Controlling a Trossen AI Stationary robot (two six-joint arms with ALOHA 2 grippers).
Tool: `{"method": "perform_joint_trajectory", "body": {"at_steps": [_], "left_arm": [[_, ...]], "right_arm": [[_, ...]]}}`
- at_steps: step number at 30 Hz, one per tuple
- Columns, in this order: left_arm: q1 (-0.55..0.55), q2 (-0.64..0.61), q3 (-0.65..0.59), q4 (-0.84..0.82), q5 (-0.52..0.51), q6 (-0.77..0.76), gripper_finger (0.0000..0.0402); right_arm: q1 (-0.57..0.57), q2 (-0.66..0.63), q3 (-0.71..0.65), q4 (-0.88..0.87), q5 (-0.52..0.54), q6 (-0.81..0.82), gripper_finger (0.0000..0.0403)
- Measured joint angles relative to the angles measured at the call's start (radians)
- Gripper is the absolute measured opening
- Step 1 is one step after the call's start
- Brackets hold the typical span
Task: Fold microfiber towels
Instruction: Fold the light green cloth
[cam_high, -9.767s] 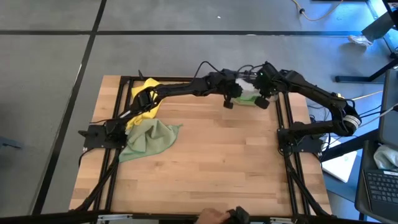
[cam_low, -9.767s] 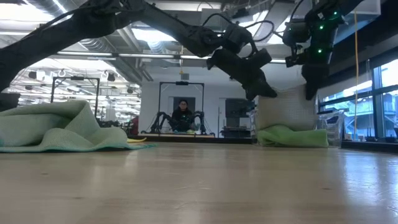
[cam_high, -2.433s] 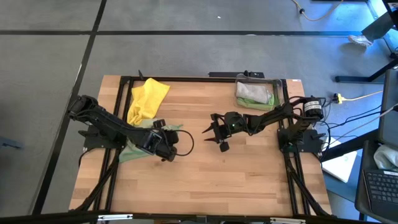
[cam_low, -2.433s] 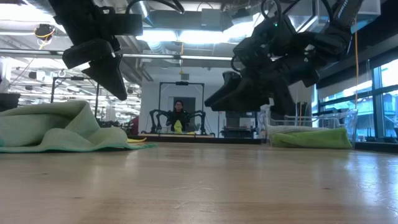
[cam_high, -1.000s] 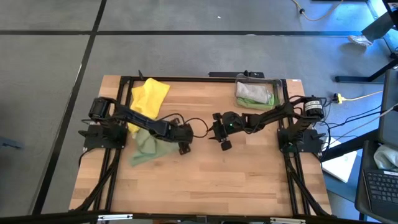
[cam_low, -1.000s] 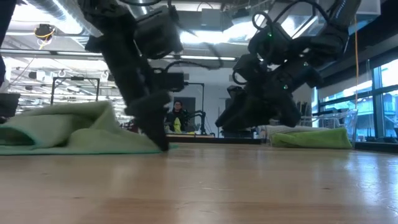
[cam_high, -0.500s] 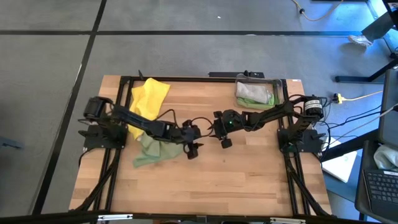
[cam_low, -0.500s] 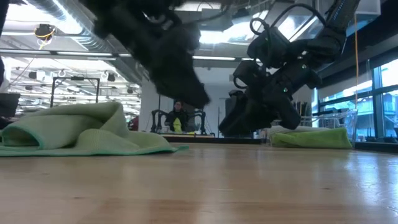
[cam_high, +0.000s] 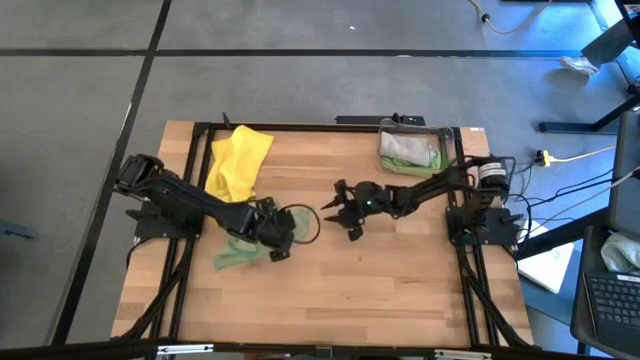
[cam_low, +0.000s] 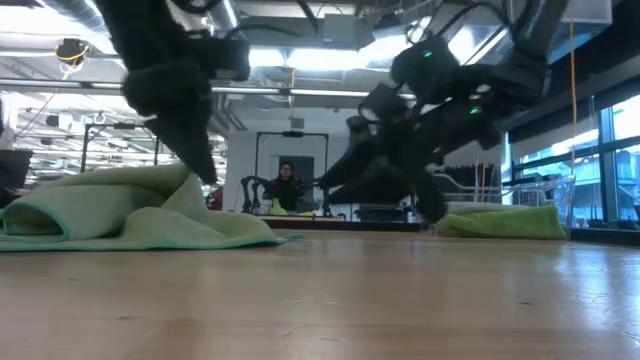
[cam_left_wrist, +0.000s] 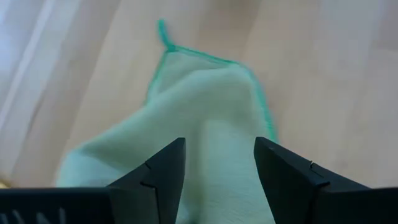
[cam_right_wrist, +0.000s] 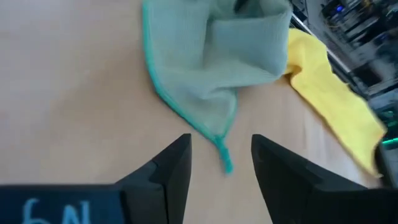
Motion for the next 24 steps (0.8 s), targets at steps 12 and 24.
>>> {"method": "perform_joint_trajectory", "body": {"at_steps": [12,24], "left_arm": [[-0.073,0.0,0.001,-0.169,-0.036,-0.127,0.0185],[-0.087,0.0,0.001,-0.2,-0.111,-0.155,0.0184]], "right_arm": [[-0.052,0.176,0.381,-0.519,0.061,-0.056,0.0169],[-0.135,0.176,0.426,-0.606,-0.156,0.046,0.0169]]}}
